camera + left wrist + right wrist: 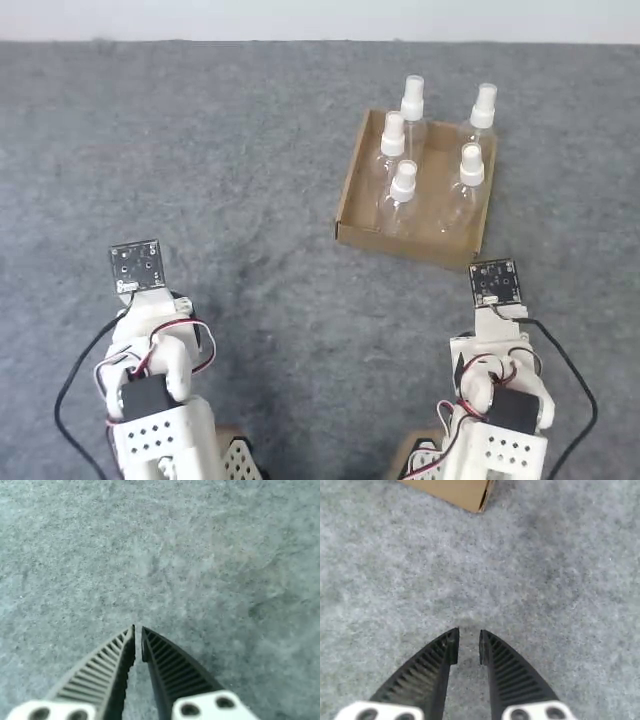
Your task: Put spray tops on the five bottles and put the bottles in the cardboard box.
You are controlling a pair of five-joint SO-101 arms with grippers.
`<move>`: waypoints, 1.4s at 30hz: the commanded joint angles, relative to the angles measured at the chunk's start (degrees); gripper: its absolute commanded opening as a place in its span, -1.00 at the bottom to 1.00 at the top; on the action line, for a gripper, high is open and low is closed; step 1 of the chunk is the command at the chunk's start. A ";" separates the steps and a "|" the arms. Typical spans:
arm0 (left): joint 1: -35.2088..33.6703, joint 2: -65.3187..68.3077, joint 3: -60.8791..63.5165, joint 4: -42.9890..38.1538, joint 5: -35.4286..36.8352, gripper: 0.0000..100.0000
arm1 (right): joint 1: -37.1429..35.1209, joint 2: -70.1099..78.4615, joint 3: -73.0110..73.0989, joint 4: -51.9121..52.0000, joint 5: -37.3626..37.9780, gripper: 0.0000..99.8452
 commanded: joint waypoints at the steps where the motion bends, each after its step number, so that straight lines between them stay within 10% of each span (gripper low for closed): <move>1: -0.18 -1.05 -0.31 0.35 0.00 -0.97 | 0.75 -1.10 1.32 0.48 0.62 -0.94; 42: -0.18 -1.05 -0.31 0.35 0.00 -0.97 | 6.81 -1.10 1.32 0.48 0.62 -0.94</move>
